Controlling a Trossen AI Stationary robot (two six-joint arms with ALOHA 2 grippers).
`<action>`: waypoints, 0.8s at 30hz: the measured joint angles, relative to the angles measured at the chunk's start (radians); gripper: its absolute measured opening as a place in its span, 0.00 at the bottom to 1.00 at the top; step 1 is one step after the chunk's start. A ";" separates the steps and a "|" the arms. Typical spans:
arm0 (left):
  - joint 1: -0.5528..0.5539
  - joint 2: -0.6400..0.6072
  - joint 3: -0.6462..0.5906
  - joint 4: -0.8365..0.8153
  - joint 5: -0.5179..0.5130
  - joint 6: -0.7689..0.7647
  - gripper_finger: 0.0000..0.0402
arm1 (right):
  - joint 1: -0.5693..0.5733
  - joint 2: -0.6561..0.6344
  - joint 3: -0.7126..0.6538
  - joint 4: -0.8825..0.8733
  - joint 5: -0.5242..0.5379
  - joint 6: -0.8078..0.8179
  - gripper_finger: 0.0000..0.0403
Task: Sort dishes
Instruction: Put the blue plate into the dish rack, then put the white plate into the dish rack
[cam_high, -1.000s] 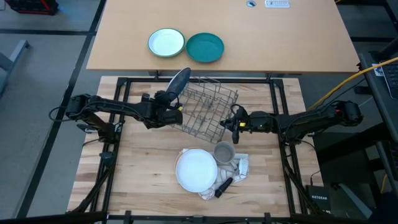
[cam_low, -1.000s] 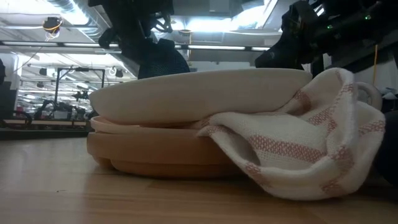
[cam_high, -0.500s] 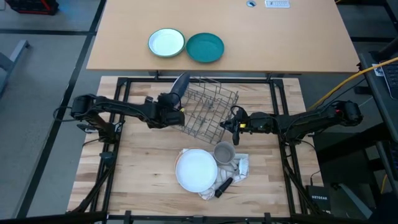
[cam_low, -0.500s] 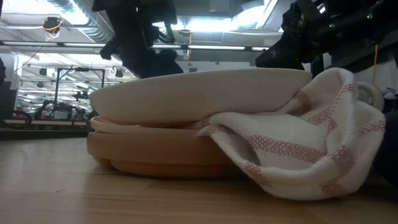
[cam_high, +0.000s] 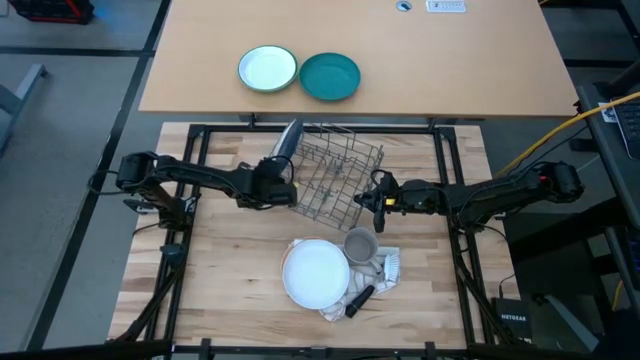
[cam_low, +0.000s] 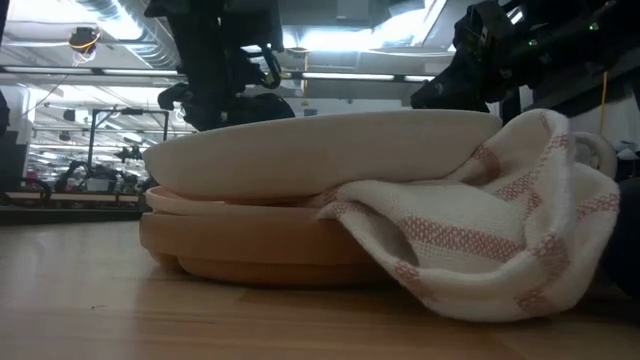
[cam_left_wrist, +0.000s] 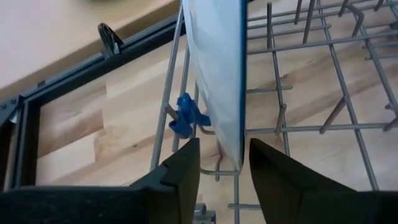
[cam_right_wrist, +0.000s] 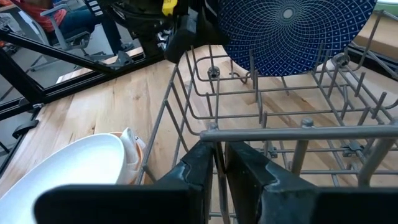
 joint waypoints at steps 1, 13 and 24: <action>0.000 -0.005 0.000 0.000 0.000 0.015 0.34 | 0.000 0.000 0.000 0.000 0.000 0.000 0.12; -0.002 -0.129 0.000 -0.054 -0.009 0.064 0.39 | -0.001 0.000 0.000 0.000 -0.002 0.000 0.12; -0.003 -0.275 0.000 -0.074 0.020 0.104 0.39 | 0.000 0.000 0.000 -0.001 0.023 -0.001 0.12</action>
